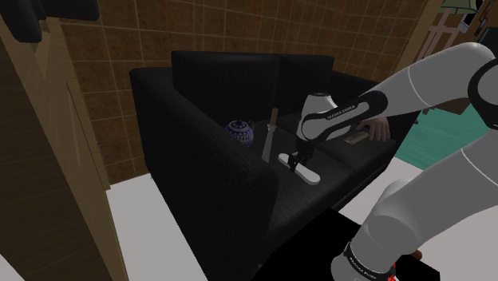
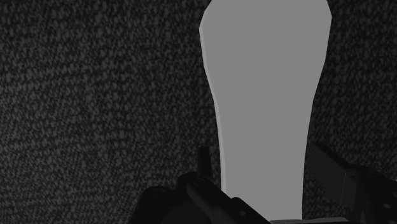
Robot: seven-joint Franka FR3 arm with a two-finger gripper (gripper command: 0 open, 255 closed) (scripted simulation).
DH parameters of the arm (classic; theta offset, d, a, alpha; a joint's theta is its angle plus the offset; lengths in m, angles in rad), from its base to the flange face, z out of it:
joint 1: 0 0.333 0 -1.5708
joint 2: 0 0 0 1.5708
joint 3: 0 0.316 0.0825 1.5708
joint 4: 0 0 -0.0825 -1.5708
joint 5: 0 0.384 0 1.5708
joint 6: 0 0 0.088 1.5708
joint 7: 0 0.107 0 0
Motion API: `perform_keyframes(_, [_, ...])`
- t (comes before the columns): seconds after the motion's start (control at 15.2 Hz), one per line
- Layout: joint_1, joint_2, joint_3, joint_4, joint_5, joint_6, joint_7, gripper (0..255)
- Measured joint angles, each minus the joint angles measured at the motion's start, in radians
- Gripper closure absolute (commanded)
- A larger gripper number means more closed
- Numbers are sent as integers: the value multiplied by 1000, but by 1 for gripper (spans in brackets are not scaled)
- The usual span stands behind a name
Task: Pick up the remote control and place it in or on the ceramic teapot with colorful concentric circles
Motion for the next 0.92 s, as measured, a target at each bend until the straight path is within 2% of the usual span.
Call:
perform_keyframes(0.46, [0,0,0,0,0,0,0,255])
perform_keyframes(0.92, [-4,-66,14,37,-1,-102,2,255])
